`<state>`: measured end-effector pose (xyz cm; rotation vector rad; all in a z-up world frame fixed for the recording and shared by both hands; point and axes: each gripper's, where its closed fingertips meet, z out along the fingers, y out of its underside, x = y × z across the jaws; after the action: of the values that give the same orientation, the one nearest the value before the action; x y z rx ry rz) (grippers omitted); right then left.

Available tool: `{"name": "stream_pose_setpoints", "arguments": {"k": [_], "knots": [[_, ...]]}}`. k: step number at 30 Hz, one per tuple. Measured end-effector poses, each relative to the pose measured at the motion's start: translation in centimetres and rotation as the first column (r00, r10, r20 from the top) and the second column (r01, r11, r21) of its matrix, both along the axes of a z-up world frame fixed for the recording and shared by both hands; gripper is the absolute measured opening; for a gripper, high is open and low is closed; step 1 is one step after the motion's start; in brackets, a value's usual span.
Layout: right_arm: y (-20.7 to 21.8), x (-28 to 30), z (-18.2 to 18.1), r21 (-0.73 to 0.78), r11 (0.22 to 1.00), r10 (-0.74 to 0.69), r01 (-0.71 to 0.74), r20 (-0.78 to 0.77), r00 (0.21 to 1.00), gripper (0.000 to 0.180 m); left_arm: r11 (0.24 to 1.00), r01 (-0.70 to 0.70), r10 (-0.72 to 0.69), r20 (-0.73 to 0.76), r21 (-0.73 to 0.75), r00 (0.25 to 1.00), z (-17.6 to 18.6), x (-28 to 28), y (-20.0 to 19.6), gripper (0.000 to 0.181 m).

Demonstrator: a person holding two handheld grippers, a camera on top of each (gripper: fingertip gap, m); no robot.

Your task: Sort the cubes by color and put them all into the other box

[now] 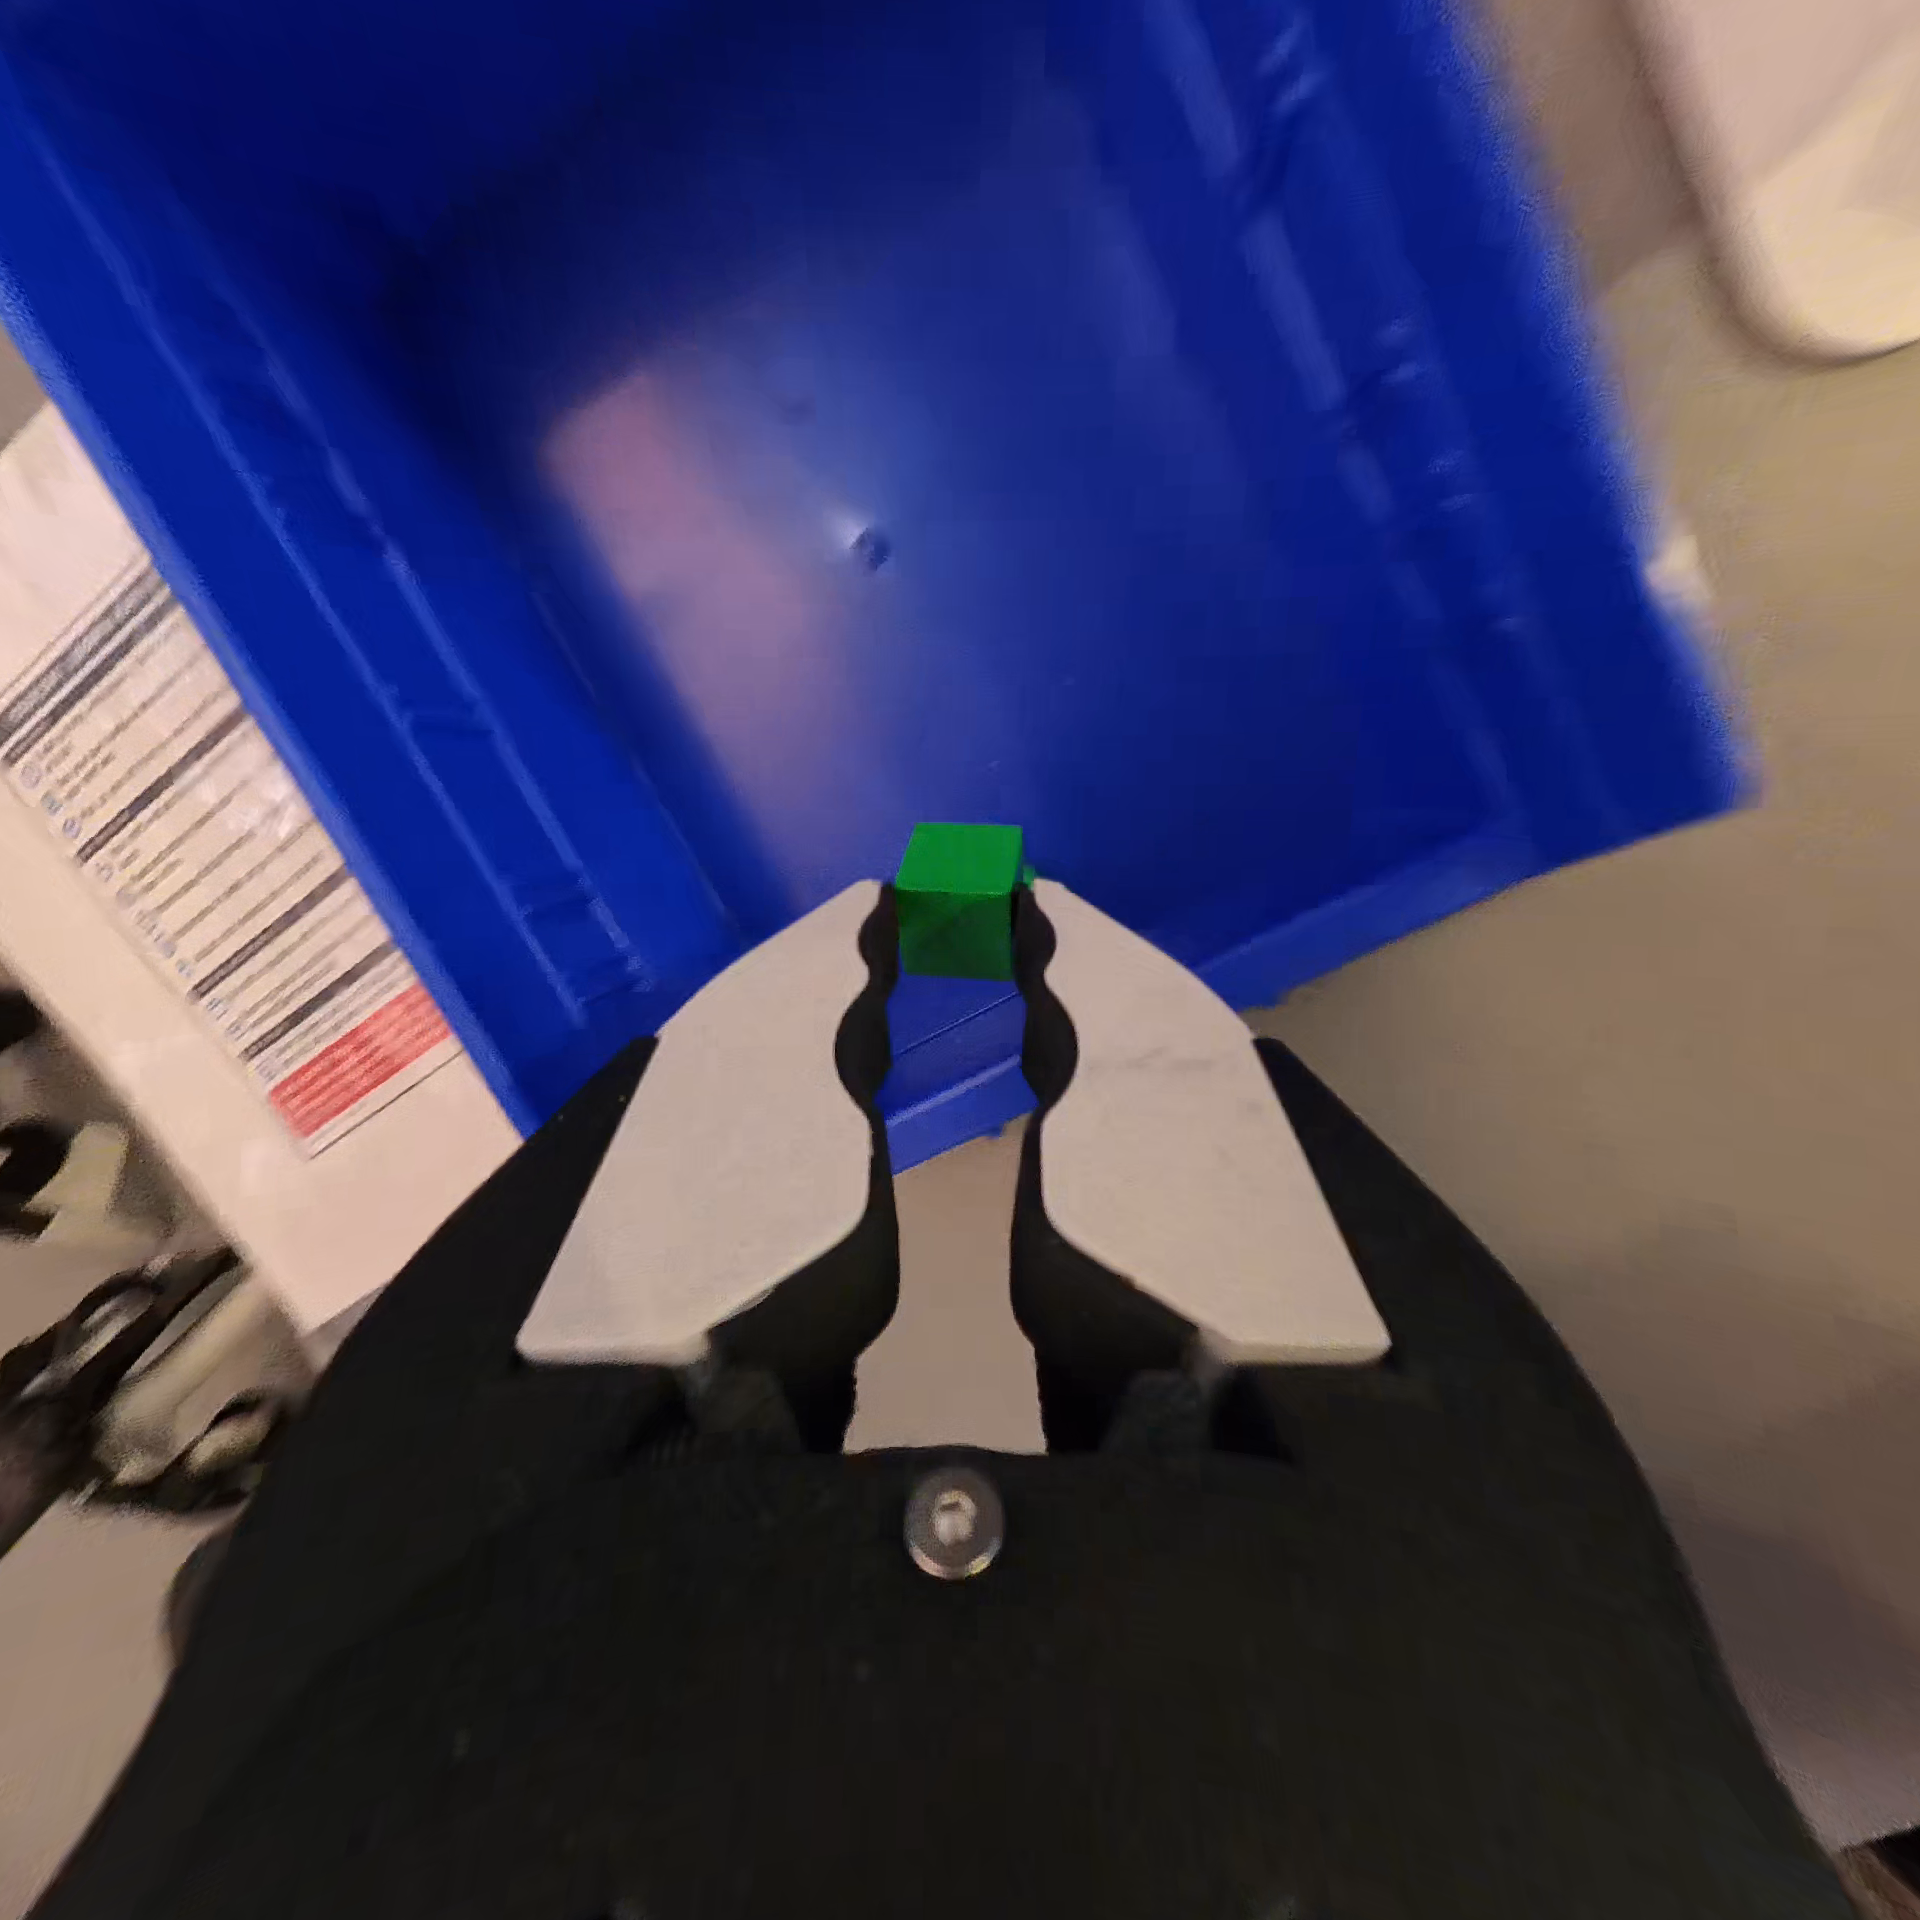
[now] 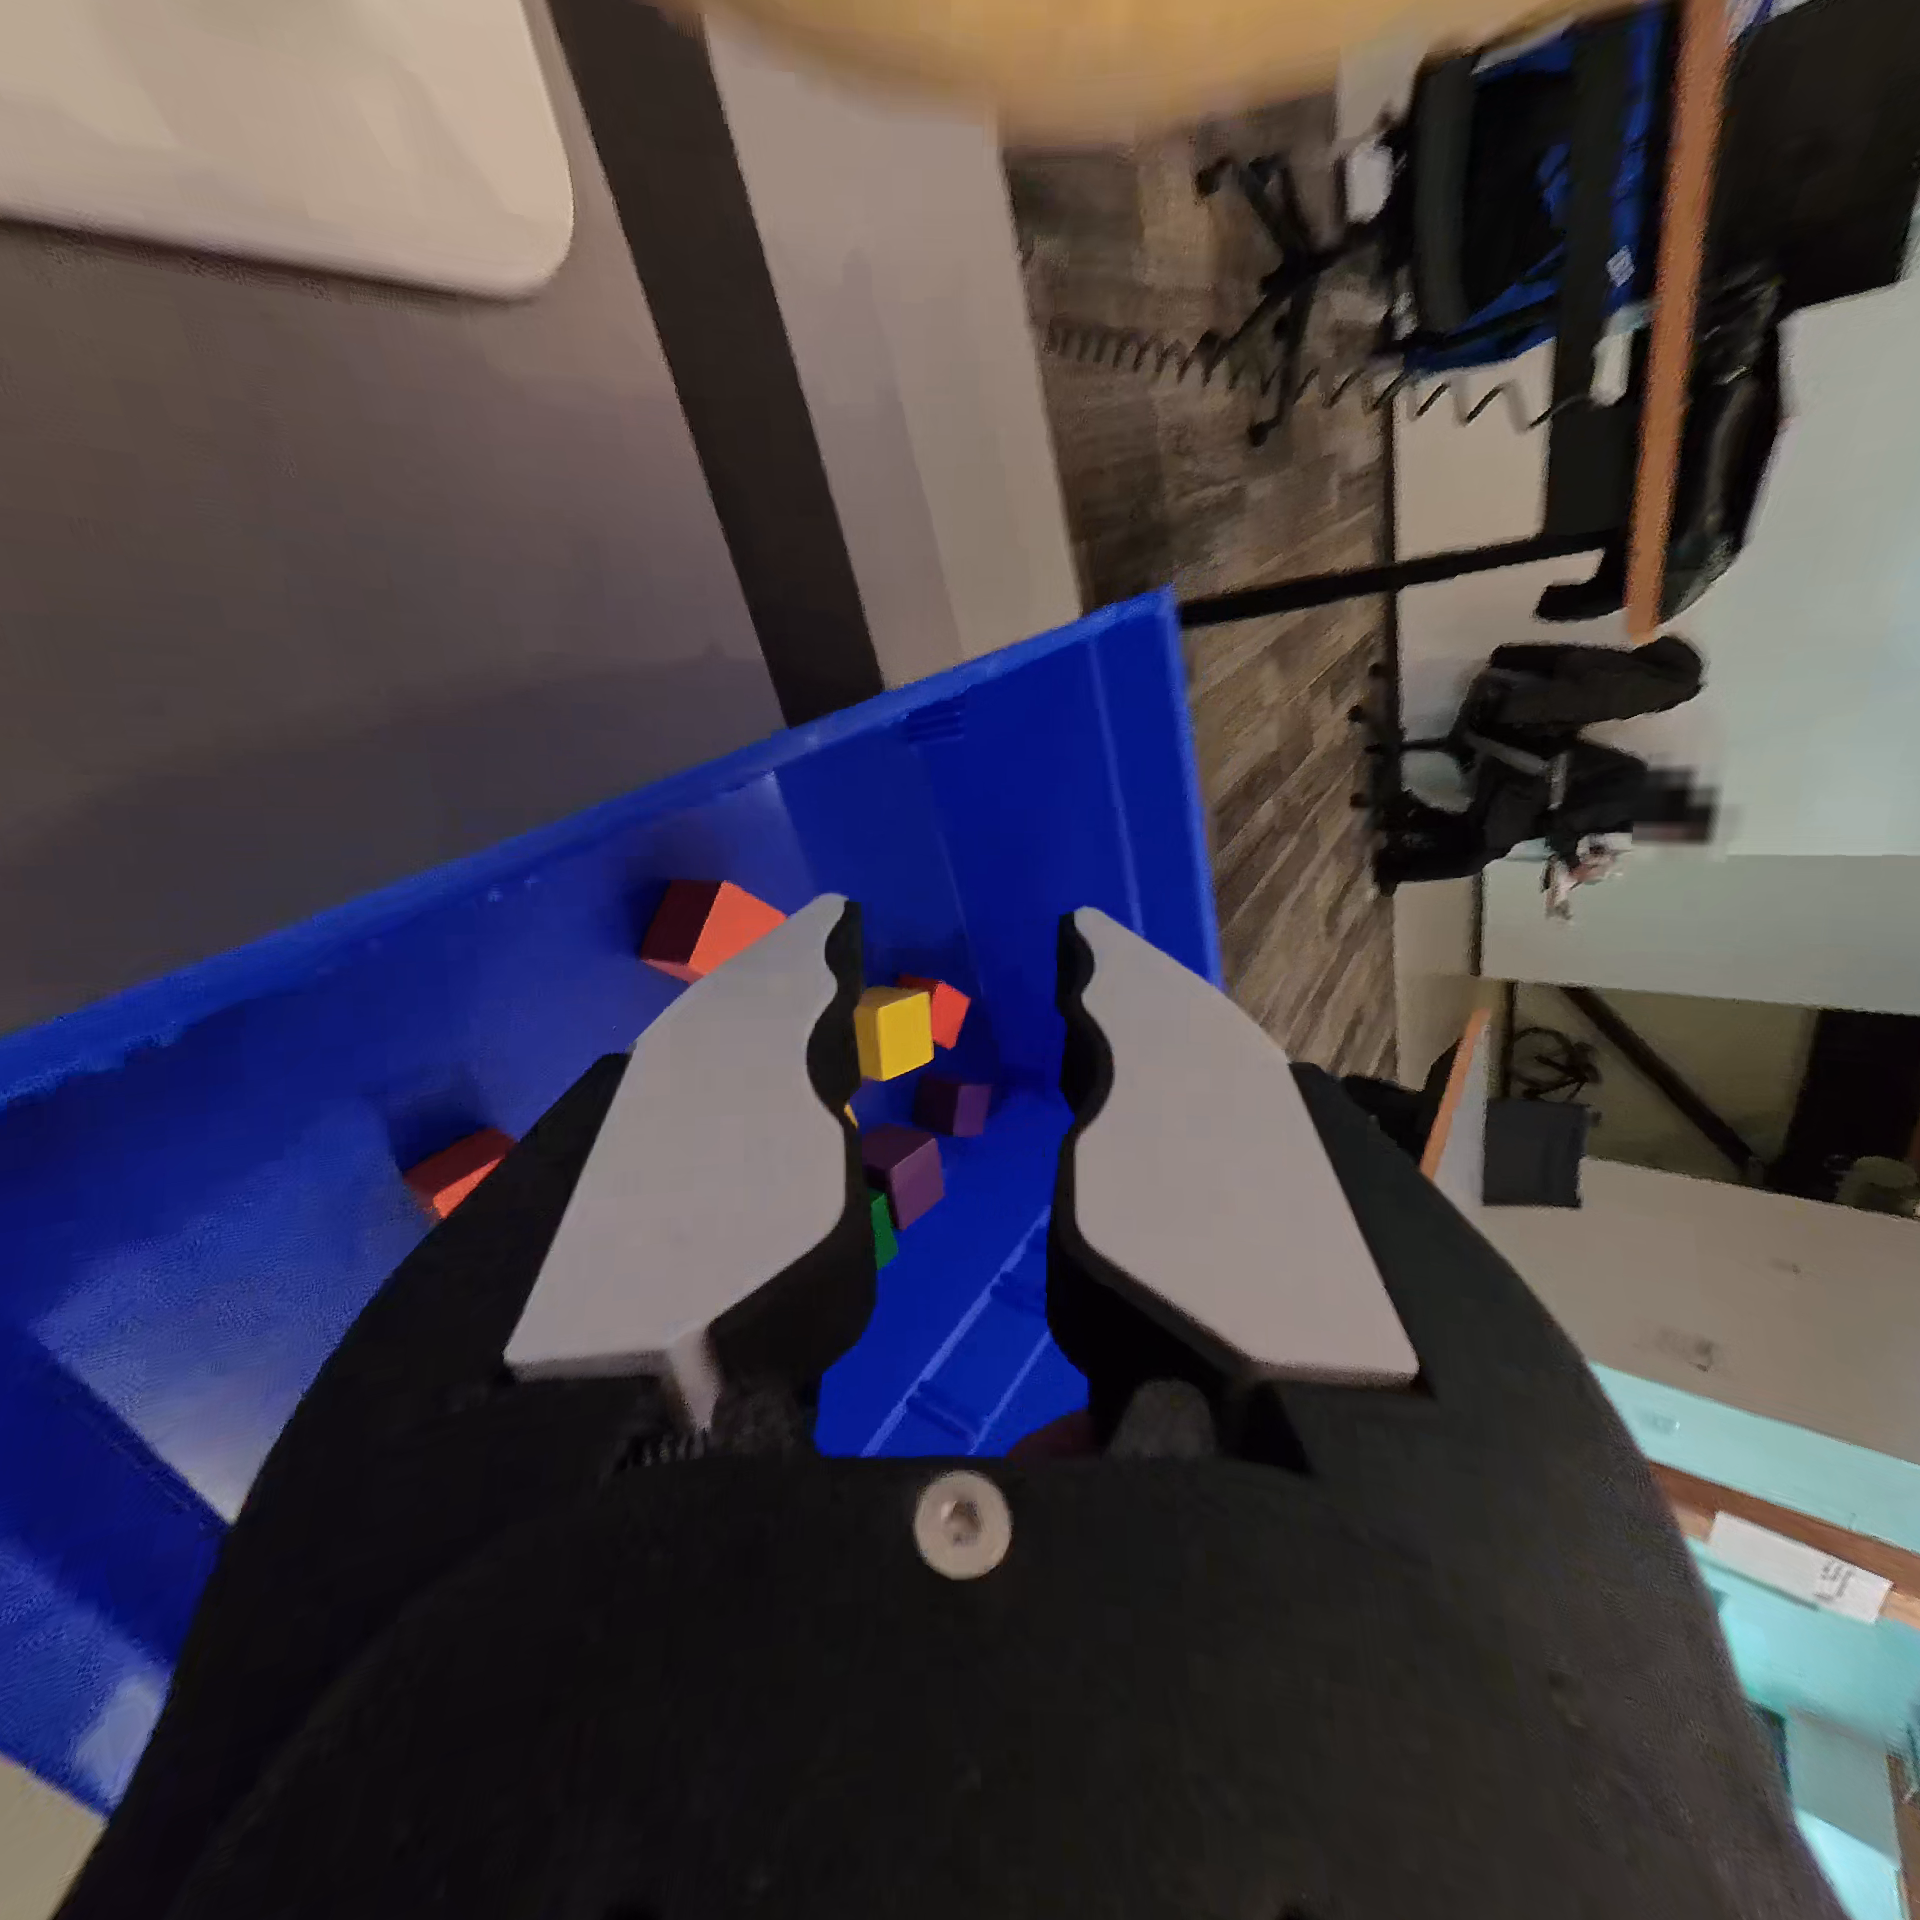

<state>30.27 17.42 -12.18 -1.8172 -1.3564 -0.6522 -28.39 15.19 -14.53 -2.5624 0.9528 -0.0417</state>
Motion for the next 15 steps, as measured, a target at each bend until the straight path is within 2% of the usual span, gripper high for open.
{"name": "stream_pose_setpoints", "arguments": {"k": [3, 7, 9, 13, 15], "knots": [[-1.6, -3.0, 4.1, 0.135, 0.986, 0.111, -0.102, -0.061, 0.992, 0.034, 0.995, 0.076, -0.089, 0.228, 0.066, 0.97, 2.8, 4.0, -2.0, 0.021], [-6.1, -9.8, 9.0, 0.364, 0.868, 0.388, -0.338, -0.071, 0.919, 0.039, 0.972, 0.183, -0.229, 0.443, 0.146, 0.867, 5.1, 9.6, -5.4, 0.021], [-8.4, -13.2, 9.2, 0.397, 0.806, 0.49, -0.44, -0.03, 0.871, 0.041, 0.958, 0.234, -0.288, 0.523, 0.168, 0.803, 5.8, 12.4, -7.3, 0.021], [-12.8, -20.4, 8.0, 0.398, 0.69, 0.693, -0.604, -0.125, 0.71, 0.043, 0.921, 0.318, -0.384, 0.665, 0.226, 0.641, 7.3, 17.3, -10.7, 0.021], [-14.3, -23.4, 6.6, 0.383, 0.635, 0.754, -0.67, -0.118, 0.647, 0.044, 0.89, 0.365, -0.442, 0.707, 0.272, 0.552, 7.9, 19.4, -12.4, 0.021]]}}
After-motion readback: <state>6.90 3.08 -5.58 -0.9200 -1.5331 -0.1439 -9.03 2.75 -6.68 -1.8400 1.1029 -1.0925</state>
